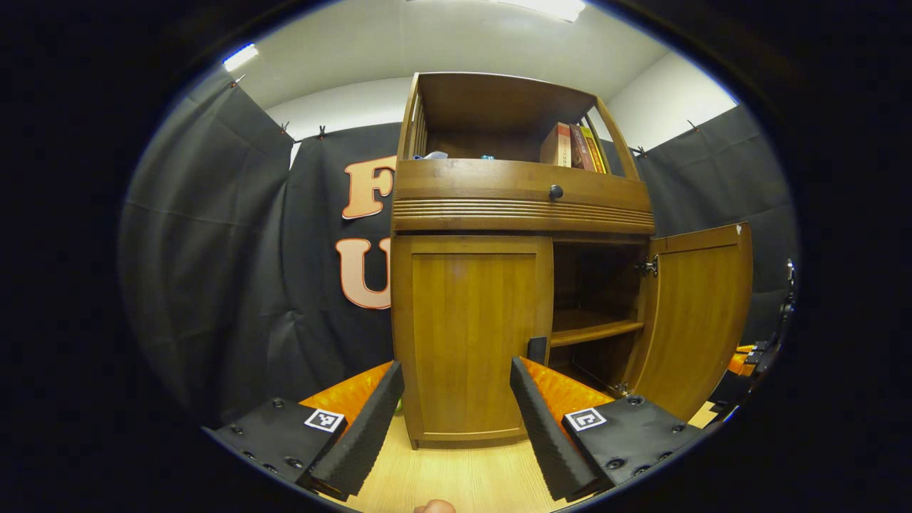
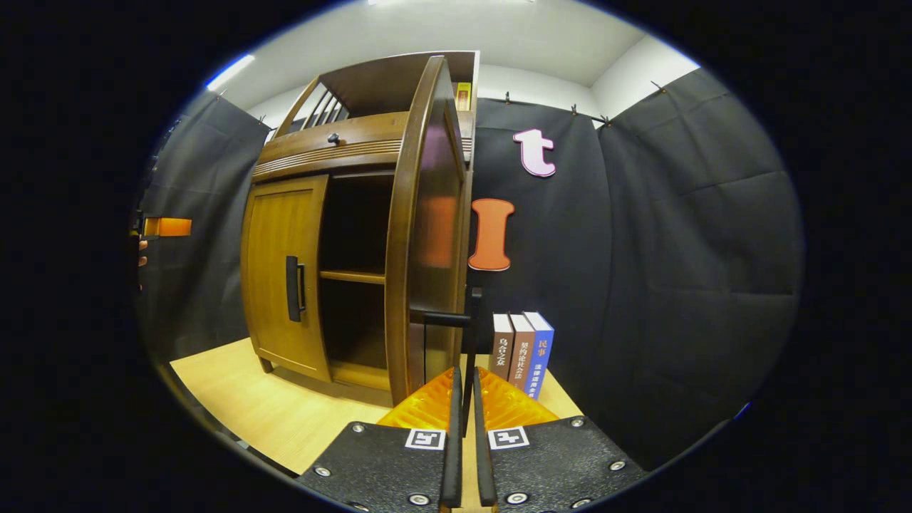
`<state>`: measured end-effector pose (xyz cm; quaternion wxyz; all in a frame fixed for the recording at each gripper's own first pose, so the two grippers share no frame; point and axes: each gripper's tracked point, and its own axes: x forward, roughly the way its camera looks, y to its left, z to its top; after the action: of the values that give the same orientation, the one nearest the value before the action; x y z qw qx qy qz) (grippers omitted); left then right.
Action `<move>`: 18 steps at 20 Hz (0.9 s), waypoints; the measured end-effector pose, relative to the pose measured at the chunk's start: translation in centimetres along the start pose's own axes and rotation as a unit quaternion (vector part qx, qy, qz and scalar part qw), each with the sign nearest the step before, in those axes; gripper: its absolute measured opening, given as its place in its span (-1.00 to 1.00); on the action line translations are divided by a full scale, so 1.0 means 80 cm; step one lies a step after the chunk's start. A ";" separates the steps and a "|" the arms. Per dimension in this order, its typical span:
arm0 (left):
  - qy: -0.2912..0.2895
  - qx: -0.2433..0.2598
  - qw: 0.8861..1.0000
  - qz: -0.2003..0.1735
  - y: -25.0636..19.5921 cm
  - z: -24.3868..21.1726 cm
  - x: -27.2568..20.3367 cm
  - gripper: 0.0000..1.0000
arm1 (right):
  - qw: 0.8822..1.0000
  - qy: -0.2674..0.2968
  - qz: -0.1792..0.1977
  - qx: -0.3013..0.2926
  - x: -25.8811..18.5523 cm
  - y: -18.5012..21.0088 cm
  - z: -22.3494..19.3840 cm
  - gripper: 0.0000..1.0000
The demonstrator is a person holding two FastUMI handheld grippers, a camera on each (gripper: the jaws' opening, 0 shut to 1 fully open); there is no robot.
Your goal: Open the right door of the double-door shoe cabinet with the right hand, and open the left door with the left hand.
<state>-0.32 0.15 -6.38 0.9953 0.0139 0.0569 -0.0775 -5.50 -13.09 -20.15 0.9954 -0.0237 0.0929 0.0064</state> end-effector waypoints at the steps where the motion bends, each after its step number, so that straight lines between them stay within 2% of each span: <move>1: -0.001 0.001 1.000 -0.001 -0.002 0.000 0.003 0.94 | 1.000 0.000 -0.003 0.004 0.000 -0.007 -0.001 -0.61; 2: -0.002 0.002 1.000 -0.004 -0.004 0.000 0.005 0.94 | 1.000 0.000 -0.003 0.009 0.002 -0.015 -0.002 -0.85; 3: -0.002 0.002 1.000 -0.006 -0.007 0.000 0.007 0.94 | 1.000 0.001 0.000 0.019 0.003 -0.022 -0.002 -0.60; 4: -0.002 0.004 1.000 -0.008 -0.008 -0.002 0.010 0.97 | 0.999 0.001 0.004 0.032 0.004 -0.029 -0.002 -0.58; 5: -0.003 0.005 1.000 -0.010 -0.011 -0.003 0.012 0.94 | 0.999 0.002 0.004 0.043 0.005 -0.038 -0.003 -0.89; 6: -0.003 0.005 1.000 -0.013 -0.013 -0.004 0.014 0.95 | 0.999 0.000 0.004 0.051 0.005 -0.048 -0.004 -1.00; 7: -0.002 0.004 1.000 -0.017 -0.017 -0.006 0.017 0.97 | 0.998 -0.004 0.010 0.058 0.004 -0.053 -0.003 -0.55; 9: 0.000 -0.002 1.000 -0.026 -0.025 -0.010 0.022 0.93 | 0.996 -0.007 0.032 0.078 0.000 -0.050 -0.002 -0.55; 11: 0.002 -0.006 0.999 -0.032 -0.033 -0.015 0.026 0.93 | 0.997 -0.011 0.029 0.070 -0.003 -0.059 0.000 -0.54; 12: 0.003 -0.009 0.999 -0.034 -0.035 -0.018 0.029 0.96 | 0.998 -0.012 0.029 0.062 -0.004 -0.060 0.000 -0.86; 14: 0.010 -0.014 0.999 -0.040 -0.044 -0.026 0.035 0.90 | 0.999 -0.017 0.022 0.041 -0.009 -0.062 0.003 -0.84; 15: 0.015 -0.017 0.999 -0.046 -0.047 -0.031 0.036 0.90 | 0.999 -0.020 0.019 0.031 -0.012 -0.062 0.004 -0.51; 16: 0.015 -0.021 0.998 -0.054 -0.053 -0.034 0.040 0.90 | 0.999 -0.022 0.016 0.022 -0.016 -0.063 0.006 -0.77; 18: 0.019 -0.025 0.998 -0.061 -0.061 -0.042 0.047 0.90 | 0.999 -0.023 0.018 0.017 -0.021 -0.060 0.007 -0.69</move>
<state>2.20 -5.09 -10.27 0.9875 -0.0128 0.0782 -0.1363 -6.98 -17.85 -19.04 0.9972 -0.0045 0.0708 0.0227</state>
